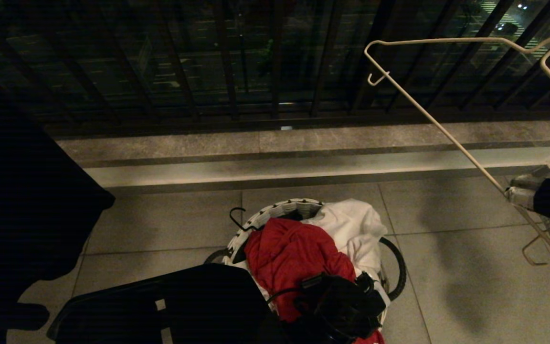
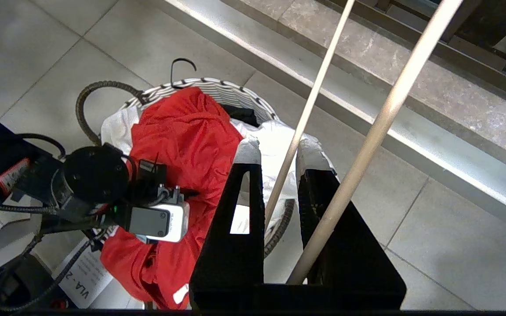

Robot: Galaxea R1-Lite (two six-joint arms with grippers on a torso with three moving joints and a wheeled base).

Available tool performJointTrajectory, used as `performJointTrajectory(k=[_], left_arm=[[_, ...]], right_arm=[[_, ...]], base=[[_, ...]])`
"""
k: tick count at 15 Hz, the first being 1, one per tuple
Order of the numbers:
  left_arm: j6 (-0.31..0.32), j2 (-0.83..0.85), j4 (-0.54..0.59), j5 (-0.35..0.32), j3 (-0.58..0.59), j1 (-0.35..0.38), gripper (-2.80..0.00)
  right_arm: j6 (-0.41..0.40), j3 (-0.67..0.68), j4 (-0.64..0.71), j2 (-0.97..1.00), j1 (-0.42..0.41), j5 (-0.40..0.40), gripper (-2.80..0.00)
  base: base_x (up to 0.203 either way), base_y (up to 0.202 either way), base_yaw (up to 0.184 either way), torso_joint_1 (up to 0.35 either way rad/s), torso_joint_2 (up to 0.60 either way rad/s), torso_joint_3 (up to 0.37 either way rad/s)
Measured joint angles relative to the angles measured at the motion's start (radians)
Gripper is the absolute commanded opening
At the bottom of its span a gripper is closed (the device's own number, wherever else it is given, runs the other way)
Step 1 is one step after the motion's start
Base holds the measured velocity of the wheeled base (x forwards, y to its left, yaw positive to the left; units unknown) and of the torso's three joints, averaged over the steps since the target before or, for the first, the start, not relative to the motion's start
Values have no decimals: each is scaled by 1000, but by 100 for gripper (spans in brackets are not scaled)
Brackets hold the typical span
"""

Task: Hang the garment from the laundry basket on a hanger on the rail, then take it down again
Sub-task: Pick up clothes from the basket

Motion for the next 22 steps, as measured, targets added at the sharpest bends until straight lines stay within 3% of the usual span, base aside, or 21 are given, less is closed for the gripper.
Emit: performJointTrajectory(k=[5, 9, 17, 22], left_arm=[[-7, -78, -87, 17, 45, 1, -280], [-28, -189, -90, 32, 133, -13, -280], [-131, -450, -64, 105, 311, 53, -280], [-307, -595, 144, 124, 349, 106, -280]], right_arm=[[0, -3, 0, -13, 0, 1, -280], [-3, -3, 1, -26, 1, 3, -280], [-7, 0, 5, -31, 2, 12, -280], [-7, 3, 15, -18, 21, 46, -280]], base=[[0, 0, 0, 0, 0, 0], [0, 0, 0, 0, 0, 0], [0, 0, 0, 0, 0, 0], [0, 0, 0, 0, 0, 0]])
